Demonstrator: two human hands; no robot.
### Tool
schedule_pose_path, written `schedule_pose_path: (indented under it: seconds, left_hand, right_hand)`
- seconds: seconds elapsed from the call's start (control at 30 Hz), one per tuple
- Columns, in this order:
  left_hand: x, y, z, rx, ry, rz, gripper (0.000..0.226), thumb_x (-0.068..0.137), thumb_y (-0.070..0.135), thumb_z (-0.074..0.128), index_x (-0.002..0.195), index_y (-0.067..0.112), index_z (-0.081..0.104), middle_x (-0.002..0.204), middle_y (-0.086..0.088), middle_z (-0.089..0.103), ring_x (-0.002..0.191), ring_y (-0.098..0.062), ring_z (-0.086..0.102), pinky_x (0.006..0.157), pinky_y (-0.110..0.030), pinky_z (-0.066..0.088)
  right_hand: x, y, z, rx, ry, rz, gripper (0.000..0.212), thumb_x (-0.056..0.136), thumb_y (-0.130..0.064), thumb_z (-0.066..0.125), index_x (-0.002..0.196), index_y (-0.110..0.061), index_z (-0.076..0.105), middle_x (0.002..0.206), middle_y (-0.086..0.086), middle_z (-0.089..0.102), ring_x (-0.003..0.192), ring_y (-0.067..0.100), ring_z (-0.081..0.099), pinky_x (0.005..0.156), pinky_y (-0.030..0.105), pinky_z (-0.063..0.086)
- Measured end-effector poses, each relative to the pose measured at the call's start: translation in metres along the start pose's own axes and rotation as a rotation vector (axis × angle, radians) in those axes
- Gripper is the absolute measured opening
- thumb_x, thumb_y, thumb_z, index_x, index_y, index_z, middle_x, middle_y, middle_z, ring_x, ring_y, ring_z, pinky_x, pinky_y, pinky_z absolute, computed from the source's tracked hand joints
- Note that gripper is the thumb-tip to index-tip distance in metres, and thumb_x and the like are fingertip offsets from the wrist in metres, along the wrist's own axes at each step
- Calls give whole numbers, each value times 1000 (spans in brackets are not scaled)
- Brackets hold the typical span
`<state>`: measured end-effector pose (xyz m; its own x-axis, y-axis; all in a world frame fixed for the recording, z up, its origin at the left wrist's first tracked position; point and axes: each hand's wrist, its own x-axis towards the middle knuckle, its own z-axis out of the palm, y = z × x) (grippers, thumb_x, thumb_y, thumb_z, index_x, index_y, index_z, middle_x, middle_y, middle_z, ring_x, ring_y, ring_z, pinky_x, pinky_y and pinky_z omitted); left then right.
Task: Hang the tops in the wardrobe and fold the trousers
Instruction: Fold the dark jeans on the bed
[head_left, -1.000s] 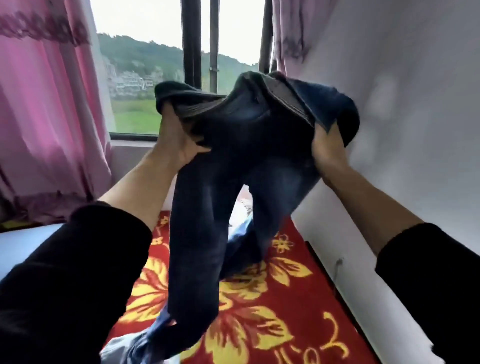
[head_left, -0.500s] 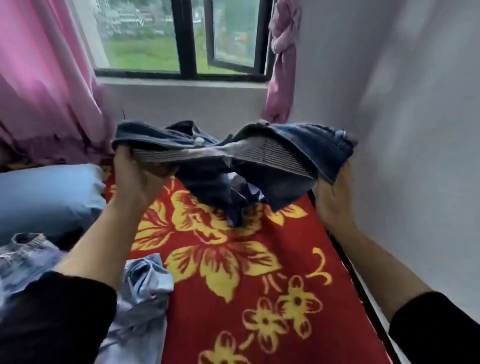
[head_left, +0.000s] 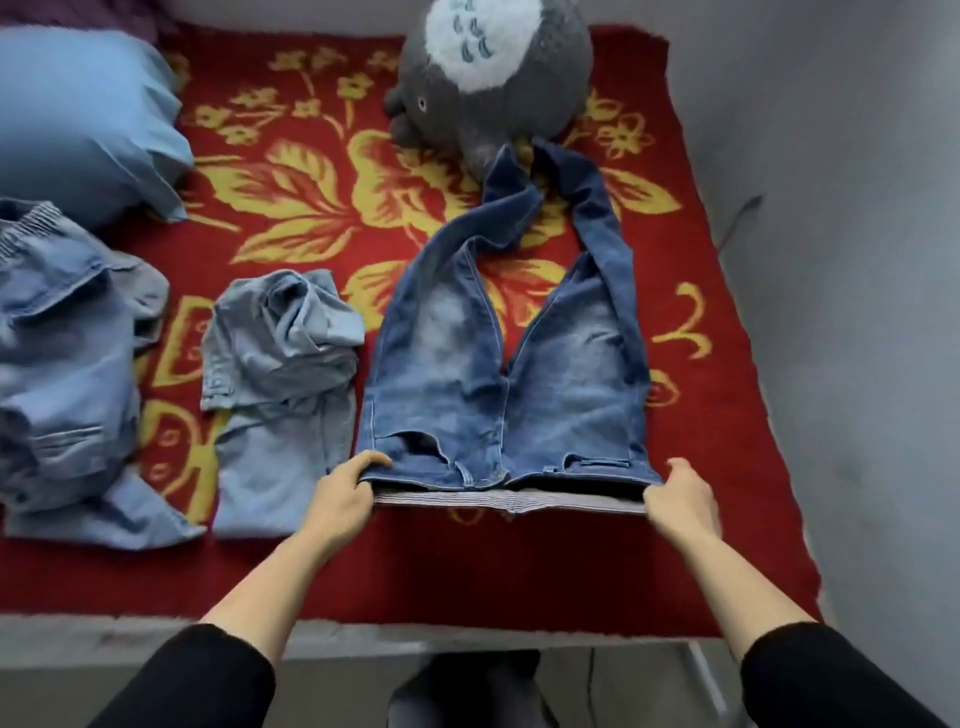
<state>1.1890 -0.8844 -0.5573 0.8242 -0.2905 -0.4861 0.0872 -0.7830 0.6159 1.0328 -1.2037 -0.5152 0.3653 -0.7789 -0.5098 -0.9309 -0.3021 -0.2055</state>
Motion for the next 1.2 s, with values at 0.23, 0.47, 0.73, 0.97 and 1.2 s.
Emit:
schedule_pose_path:
  seconds: [0.23,0.47,0.73,0.97,1.2]
  left_hand:
    - [-50,-57,39,215,-15,-28,33,80,6,49,90,37,47,80,-3,63,73,-31,56,68,-38,47]
    - [-61,-104,100,531,-74,-105,24,83,13,57,104,18,47,94,-3,43,89,-32,52,63,-36,41]
    - [-29,-115,125,880,-155,290,58,34,1,87,85,13,62,73,-8,55,58,-30,55,39,-29,30]
    - [-46,-129,108,811,-354,359,26,74,7,59,76,26,41,80,6,46,82,-20,55,51,-30,27]
    - [-36,-109,113,797,-758,-18,27,82,25,53,108,29,54,115,4,58,106,-21,57,75,-30,41]
  right_hand:
    - [-11,62,51,-561,19,-425,35,55,1,71,89,-8,64,82,13,54,73,36,60,54,39,44]
    - [-17,105,122,-840,-110,-407,40,87,-18,53,125,-18,41,123,1,48,114,20,51,85,35,42]
    - [3,67,177,-926,-136,-732,44,78,-10,62,120,-12,53,107,8,59,98,30,60,78,39,46]
    - [-4,79,159,-875,-474,-802,26,78,-20,52,103,-18,60,111,7,64,106,31,60,77,34,46]
    - [-4,72,167,-768,-727,-604,16,78,-25,58,93,-19,55,110,9,64,102,29,60,71,30,41]
